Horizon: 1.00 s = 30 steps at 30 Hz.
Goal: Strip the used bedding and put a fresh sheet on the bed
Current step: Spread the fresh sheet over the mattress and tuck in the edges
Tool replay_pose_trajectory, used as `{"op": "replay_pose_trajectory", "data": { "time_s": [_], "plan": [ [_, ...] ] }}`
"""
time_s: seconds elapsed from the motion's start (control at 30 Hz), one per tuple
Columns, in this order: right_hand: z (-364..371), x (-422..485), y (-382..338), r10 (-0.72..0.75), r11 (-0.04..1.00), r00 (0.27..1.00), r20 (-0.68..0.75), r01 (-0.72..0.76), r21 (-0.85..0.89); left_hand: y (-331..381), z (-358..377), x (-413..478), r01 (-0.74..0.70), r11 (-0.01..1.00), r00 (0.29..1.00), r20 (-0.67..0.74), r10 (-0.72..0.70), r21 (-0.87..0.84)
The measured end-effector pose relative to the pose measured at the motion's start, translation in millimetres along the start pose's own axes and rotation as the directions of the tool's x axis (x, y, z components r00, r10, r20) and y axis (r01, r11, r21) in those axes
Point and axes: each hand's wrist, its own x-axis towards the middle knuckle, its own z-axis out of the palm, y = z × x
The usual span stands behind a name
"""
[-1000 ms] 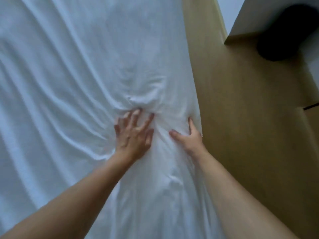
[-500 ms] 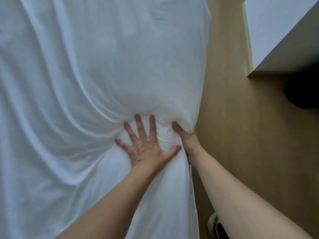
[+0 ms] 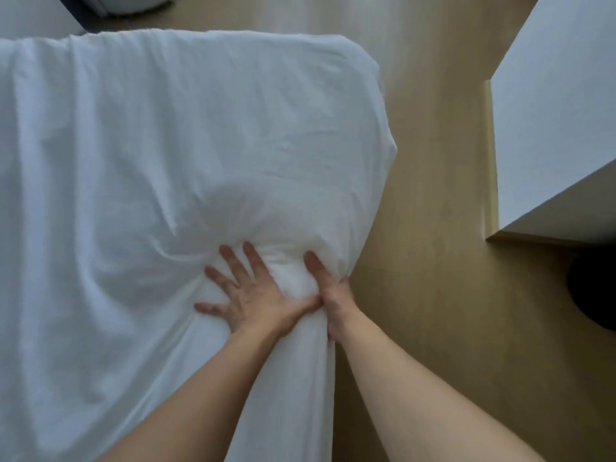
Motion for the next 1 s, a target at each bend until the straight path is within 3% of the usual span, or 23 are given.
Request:
{"op": "replay_pose_trajectory", "data": {
  "time_s": [0.13,0.33,0.43,0.5,0.57,0.63,0.73,0.8,0.9,1.0],
  "plan": [
    [-7.4,34.9,-21.3,0.001,1.000,0.997,0.075,-0.001,-0.004,52.5,-7.9,48.4,-0.050,0.997,0.997,-0.060,0.053,0.059],
    [5.6,132.1,-97.8,0.078,0.989,0.996,-0.042,-0.083,-0.123,111.6,-37.5,131.1,-0.196,0.976,0.962,-0.176,0.211,0.097],
    [-0.4,169.9,-130.0,0.029,0.975,0.976,-0.216,-0.075,-0.208,155.7,-52.7,179.4,-0.229,0.958,0.942,-0.208,0.263,0.171],
    [-19.0,178.4,-132.2,0.080,0.938,0.939,-0.336,-0.185,-0.293,183.0,-70.6,203.1,-0.243,0.951,0.943,-0.183,0.277,0.190],
    [-29.0,176.7,-147.4,0.219,0.905,0.944,-0.245,-0.291,-0.311,200.9,-79.8,223.9,-0.262,0.947,0.941,-0.171,0.294,0.188],
    [-18.4,190.1,-181.8,0.336,0.917,0.941,-0.023,-0.333,-0.220,209.7,-84.4,229.3,-0.262,0.946,0.942,-0.164,0.294,0.190],
    [22.9,235.7,-265.1,0.214,0.977,0.934,0.285,-0.208,-0.051,208.4,-84.2,234.3,-0.293,0.935,0.925,-0.188,0.331,0.201],
    [56.9,269.7,-316.9,0.158,0.987,0.928,0.337,-0.141,-0.075,210.1,-91.0,248.1,-0.330,0.923,0.906,-0.209,0.369,0.198],
    [87.3,309.7,-366.8,0.219,0.965,0.904,0.369,-0.143,-0.221,226.4,-104.2,277.8,-0.357,0.916,0.871,-0.290,0.397,0.180],
    [85.0,326.2,-376.9,0.205,0.952,0.952,0.229,-0.140,-0.271,256.9,-123.2,317.0,-0.273,0.953,0.889,-0.345,0.302,0.132]
  ]
}}
